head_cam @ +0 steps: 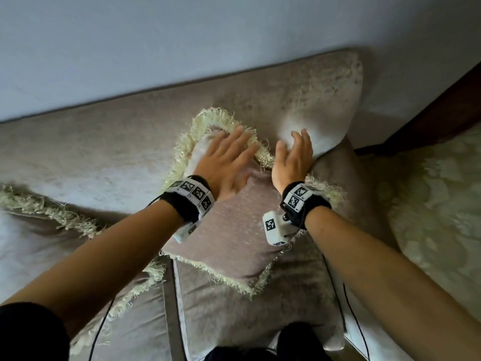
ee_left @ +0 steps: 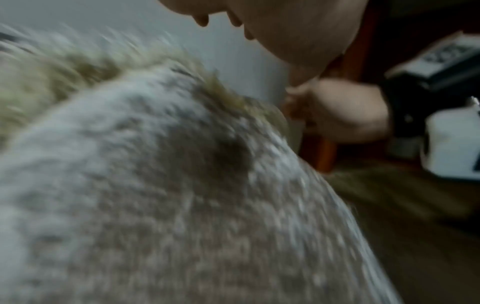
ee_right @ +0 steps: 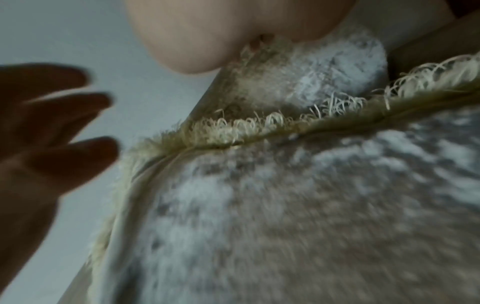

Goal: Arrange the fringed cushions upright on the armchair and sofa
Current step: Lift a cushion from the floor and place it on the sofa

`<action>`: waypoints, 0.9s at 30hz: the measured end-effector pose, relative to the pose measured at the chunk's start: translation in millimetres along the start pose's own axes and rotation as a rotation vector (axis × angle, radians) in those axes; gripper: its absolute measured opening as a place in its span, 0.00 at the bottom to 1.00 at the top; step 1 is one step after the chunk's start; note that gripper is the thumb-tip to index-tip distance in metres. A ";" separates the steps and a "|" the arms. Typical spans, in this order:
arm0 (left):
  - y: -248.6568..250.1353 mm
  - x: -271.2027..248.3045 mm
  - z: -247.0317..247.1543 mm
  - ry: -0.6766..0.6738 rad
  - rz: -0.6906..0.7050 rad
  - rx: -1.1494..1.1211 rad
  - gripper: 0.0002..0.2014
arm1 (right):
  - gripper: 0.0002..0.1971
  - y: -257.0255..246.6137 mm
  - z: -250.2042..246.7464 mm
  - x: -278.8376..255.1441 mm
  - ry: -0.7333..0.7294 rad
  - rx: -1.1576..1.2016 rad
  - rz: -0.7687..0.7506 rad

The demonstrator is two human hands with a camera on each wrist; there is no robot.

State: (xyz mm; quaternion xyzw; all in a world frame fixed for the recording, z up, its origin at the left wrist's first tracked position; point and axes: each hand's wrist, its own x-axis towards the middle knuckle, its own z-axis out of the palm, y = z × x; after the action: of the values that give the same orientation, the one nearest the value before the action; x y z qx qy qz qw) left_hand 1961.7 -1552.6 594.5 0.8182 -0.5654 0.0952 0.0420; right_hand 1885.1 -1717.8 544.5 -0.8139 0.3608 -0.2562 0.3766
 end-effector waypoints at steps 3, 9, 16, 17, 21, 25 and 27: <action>5.7 -4.0 29.4 -0.186 0.231 0.098 0.36 | 0.29 12.9 5.9 -29.1 0.037 -0.006 -0.250; -35.8 -1.6 30.9 -0.315 -0.141 0.269 0.30 | 0.37 140.0 0.9 -71.3 -0.548 -0.470 0.341; -0.4 -7.7 26.1 -0.202 -0.018 0.206 0.31 | 0.32 42.9 18.2 -83.9 -0.160 0.037 -0.091; 1.6 -13.3 29.8 -0.248 0.093 0.225 0.31 | 0.31 36.6 25.5 -92.5 -0.183 0.004 -0.215; -31.6 -30.1 28.1 -0.327 -0.013 0.272 0.31 | 0.36 93.4 42.4 -103.0 -0.425 -0.394 -0.239; -59.5 -46.2 14.6 -0.167 -0.537 0.130 0.32 | 0.41 160.3 15.5 -105.6 -0.287 -0.342 0.721; -49.8 -53.7 18.0 -0.134 -0.462 0.133 0.32 | 0.37 148.0 13.1 -114.8 -0.119 -0.367 0.581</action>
State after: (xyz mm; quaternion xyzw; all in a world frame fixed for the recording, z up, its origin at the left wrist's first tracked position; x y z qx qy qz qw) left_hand 1991.7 -1488.8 567.9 0.9312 -0.3574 0.0655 -0.0287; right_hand 1765.9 -1690.2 402.1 -0.7448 0.5949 -0.0211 0.3016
